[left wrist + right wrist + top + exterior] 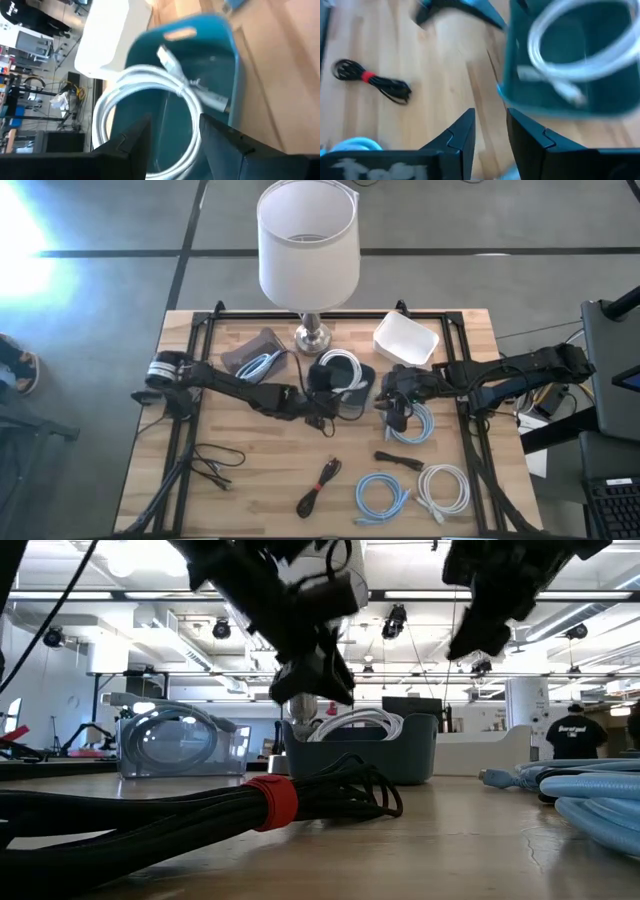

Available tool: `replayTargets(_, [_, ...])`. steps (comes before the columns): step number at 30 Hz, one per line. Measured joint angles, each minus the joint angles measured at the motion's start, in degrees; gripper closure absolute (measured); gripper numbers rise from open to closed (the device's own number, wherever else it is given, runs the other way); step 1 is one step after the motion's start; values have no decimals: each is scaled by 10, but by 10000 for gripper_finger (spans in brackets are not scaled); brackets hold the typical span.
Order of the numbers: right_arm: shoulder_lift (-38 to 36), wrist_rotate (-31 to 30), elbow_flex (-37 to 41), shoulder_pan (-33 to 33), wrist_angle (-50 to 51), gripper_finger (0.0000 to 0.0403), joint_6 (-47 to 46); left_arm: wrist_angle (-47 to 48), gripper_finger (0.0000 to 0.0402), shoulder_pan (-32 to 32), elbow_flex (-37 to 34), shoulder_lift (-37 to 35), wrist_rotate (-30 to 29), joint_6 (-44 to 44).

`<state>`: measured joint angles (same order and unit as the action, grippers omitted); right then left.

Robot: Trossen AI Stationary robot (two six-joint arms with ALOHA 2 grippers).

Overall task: Pick & Place USB Port
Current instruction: Put the top blue hdmi cable into the black bin

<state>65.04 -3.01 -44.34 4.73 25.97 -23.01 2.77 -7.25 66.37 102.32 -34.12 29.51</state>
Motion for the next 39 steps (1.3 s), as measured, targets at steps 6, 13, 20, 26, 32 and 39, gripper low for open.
replayTargets(6, [0,0,0,8,116,283,-139,40,234,-12,0,-40,2,-49])
replayTargets(13, [0,0,24,68,193,273,-346,71,234,-14,0,-65,2,-91])
replayTargets(20, [0,2,70,143,176,268,-394,78,234,-14,0,-66,2,-88])
replayTargets(26, [0,0,104,190,67,267,-339,78,234,-14,0,-66,2,-89])
replayTargets(32, [0,-26,153,208,6,266,-325,79,234,-14,0,-66,2,-90])
replayTargets(39, [0,-45,176,209,-1,266,-330,78,234,-14,0,-66,2,-90])
